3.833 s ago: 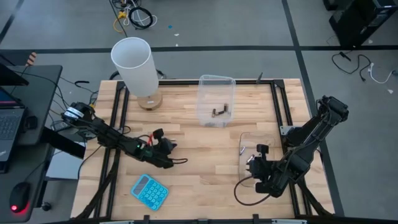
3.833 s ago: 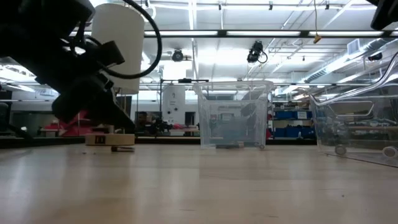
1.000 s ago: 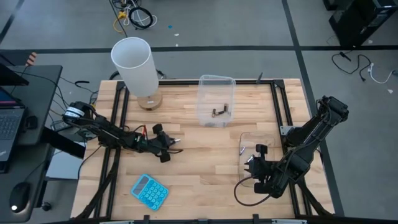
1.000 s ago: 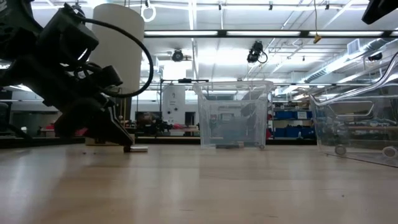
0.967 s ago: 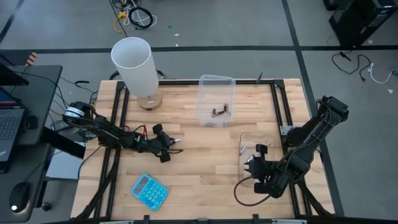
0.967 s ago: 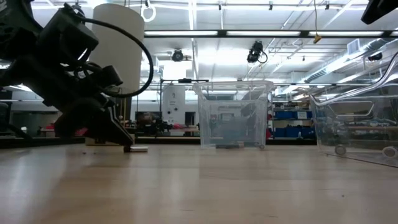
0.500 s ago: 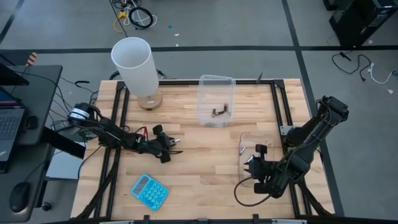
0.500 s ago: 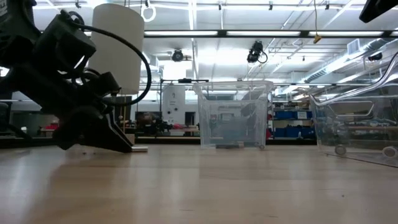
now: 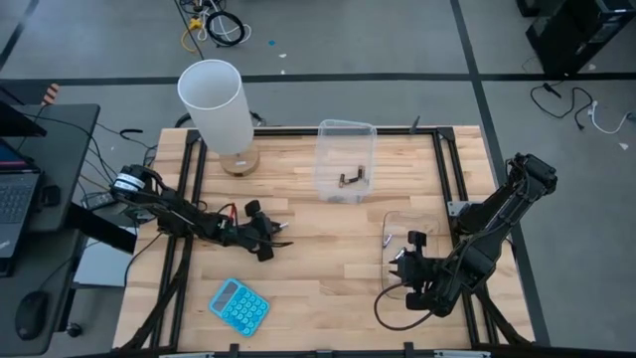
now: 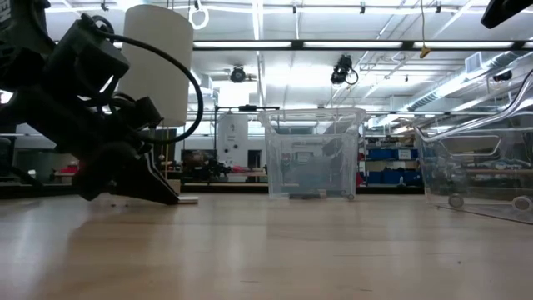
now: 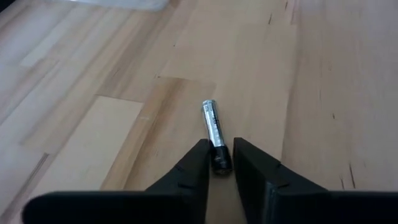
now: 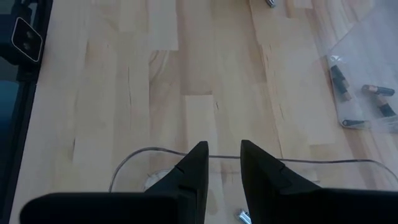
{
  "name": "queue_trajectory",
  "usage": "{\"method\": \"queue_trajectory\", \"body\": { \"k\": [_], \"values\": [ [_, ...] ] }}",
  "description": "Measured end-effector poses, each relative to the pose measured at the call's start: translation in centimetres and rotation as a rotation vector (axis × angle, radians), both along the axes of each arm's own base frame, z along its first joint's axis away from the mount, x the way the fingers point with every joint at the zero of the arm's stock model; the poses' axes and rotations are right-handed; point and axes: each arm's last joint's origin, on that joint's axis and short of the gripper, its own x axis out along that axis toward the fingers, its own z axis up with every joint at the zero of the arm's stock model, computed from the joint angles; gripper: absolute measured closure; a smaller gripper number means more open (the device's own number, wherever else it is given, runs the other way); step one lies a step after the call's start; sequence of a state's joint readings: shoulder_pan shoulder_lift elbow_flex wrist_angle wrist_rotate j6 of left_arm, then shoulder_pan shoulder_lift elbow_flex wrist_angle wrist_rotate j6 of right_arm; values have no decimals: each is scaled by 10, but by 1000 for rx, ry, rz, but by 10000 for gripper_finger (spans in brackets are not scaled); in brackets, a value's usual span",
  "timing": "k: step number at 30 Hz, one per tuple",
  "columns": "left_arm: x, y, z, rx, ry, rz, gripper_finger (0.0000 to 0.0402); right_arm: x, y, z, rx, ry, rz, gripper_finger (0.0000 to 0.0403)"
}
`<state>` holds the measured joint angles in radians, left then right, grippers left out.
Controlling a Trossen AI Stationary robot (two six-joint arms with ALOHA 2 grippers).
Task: Sort batteries
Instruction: Put the silver battery into the bottom transparent bin
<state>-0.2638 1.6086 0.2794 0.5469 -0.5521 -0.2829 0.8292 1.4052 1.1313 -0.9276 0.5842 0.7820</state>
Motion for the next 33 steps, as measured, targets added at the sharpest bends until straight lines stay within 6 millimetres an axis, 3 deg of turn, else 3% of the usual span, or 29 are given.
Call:
{"method": "queue_trajectory", "body": {
  "k": [9, 33],
  "values": [
    [0, 0, 0, 6, -3, 13, 389, 0, 0, 0, 0, 0, 0, 323],
    [6, -1, 8, 29, -103, -26, 391, 1, 1, 0, 7, -7, 0, 323]
  ]
}}
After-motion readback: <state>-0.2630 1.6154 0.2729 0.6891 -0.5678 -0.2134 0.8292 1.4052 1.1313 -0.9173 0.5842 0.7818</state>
